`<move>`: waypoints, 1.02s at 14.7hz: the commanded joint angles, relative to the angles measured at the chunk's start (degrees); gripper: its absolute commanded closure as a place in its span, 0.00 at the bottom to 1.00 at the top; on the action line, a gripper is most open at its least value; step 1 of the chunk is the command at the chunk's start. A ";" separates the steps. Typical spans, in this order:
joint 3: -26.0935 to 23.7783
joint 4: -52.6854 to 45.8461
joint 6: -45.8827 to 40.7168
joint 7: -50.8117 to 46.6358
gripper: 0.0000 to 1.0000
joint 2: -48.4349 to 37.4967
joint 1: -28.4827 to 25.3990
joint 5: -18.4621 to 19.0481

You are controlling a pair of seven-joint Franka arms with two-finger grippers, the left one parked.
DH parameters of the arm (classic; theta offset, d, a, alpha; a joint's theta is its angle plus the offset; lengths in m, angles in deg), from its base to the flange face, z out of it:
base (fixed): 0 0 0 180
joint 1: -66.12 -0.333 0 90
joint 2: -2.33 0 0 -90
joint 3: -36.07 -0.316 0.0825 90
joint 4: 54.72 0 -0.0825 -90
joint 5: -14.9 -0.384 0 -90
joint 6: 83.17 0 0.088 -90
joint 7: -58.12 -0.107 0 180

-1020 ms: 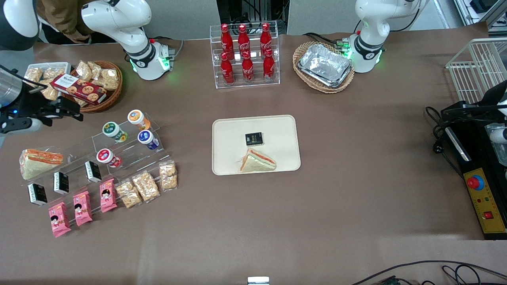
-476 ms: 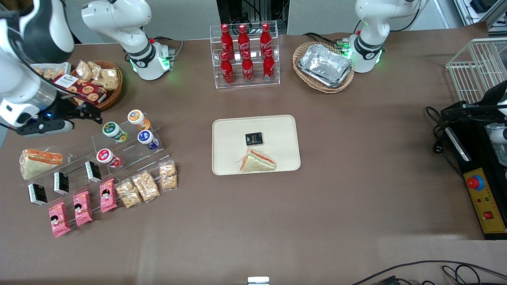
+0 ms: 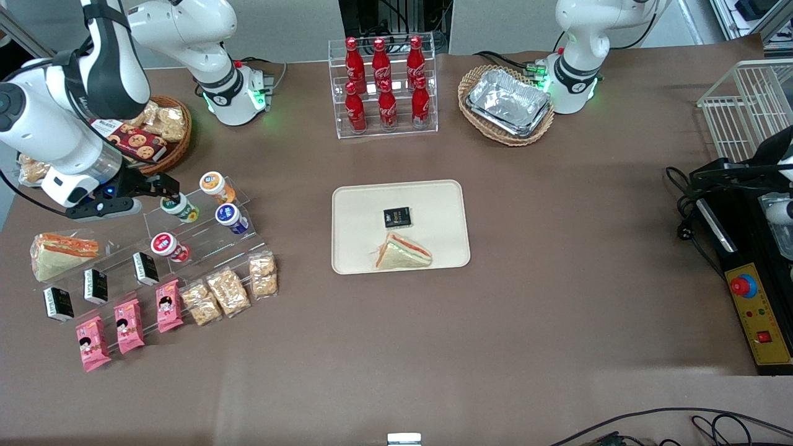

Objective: Place green gum on tray
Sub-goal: 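Grasp the green-labelled bottle by its lid with the right gripper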

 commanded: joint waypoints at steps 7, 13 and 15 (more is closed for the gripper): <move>0.26 10.74 10.26 -0.02 0.00 -3.26 -0.16 0.85; 0.61 12.24 10.35 0.16 0.15 -4.94 -0.07 0.93; 0.61 12.24 10.35 0.16 0.49 -4.85 0.10 0.93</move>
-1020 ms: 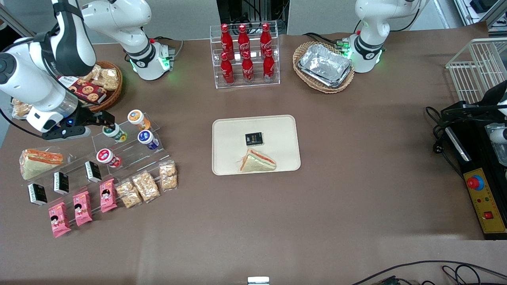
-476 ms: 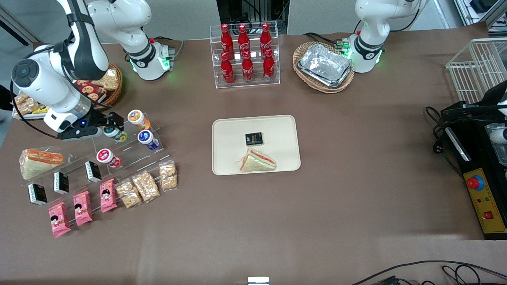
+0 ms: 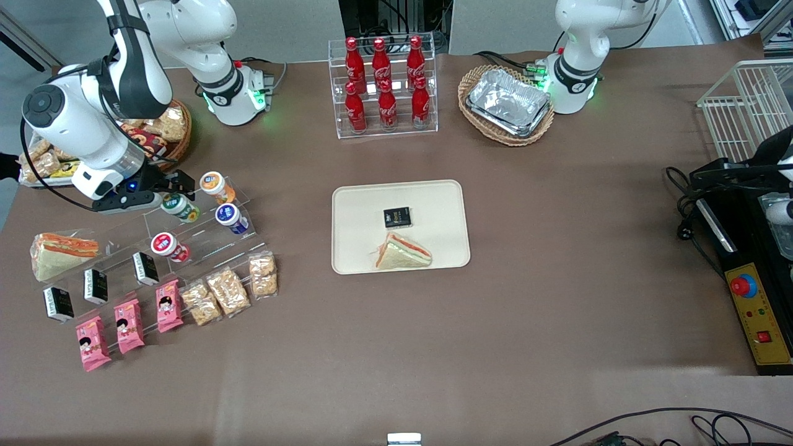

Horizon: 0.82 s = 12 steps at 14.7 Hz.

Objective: Place green gum on tray
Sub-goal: 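Grasp the green-labelled bottle by its lid with the right gripper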

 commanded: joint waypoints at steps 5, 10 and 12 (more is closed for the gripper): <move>0.35 1.33 1.11 0.16 0.83 -1.25 0.01 0.83; 0.35 -1.74 -0.11 0.68 0.84 -1.08 0.01 0.83; 0.27 -5.33 -3.88 0.33 0.83 -0.64 -0.07 0.83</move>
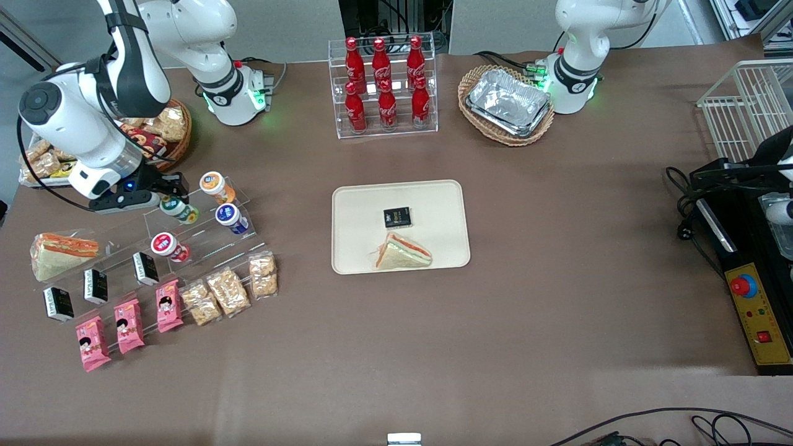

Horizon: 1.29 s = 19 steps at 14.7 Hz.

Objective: Place green gum on tray
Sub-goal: 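Grasp the green-labelled bottle by its lid with the right gripper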

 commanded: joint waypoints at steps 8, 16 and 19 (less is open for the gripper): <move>-0.17 -27.89 -27.42 0.65 0.83 4.71 -0.34 -0.15; -4.11 -39.70 -38.17 -3.54 0.83 5.69 -0.78 -3.65; -9.20 -39.70 -37.83 -13.82 0.82 6.57 -0.78 -5.15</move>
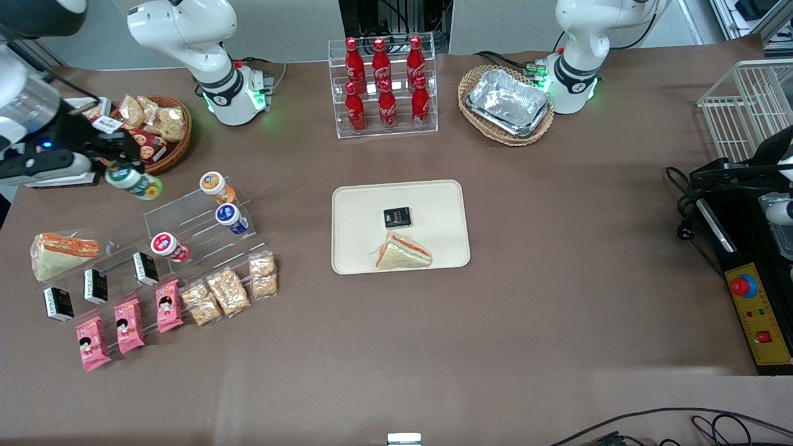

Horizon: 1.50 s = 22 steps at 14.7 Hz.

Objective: Place green gum on tray
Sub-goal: 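Carry the green-labelled bottle over to the cream tray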

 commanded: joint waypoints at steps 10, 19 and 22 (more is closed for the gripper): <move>-23.74 -0.13 8.81 -43.66 0.82 7.37 -0.70 -4.13; -24.81 20.96 37.54 -59.74 0.82 11.40 -11.07 -3.08; -24.81 24.03 45.61 -65.45 0.82 15.97 -13.27 1.12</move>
